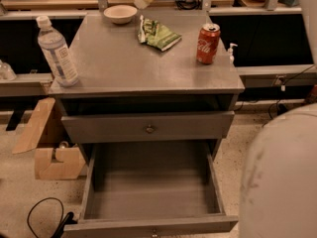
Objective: Pick blue plastic bottle from middle drawer and place on counter
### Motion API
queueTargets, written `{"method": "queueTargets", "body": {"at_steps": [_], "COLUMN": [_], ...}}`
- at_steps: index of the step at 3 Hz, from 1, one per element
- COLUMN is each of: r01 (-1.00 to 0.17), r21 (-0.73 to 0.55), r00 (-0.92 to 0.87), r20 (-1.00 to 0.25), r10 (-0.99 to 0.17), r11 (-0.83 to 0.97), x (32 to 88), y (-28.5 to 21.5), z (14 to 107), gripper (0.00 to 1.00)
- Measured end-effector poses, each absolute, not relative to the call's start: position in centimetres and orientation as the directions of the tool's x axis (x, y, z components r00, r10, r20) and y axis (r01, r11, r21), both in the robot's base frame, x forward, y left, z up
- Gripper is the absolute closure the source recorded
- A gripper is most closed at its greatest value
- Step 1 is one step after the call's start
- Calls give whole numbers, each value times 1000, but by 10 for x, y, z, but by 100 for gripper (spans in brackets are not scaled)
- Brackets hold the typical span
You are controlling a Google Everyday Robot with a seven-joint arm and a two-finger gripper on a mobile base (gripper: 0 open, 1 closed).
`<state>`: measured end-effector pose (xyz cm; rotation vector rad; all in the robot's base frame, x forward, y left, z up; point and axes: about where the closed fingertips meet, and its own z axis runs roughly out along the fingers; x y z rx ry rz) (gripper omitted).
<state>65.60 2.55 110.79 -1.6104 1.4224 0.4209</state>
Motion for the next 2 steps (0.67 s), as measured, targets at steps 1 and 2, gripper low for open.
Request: {"method": "queueTargets", "body": {"at_steps": [1,2], "r01": [-840,-700], "r21": [-494,-608], "r00": [225,189], "r20": [-693,-664], "r10": [-684,-724], "r11": [225,375], "x": [628,578], "y": [-38,-91], "z": [1143,1193], "gripper": [0,0]}}
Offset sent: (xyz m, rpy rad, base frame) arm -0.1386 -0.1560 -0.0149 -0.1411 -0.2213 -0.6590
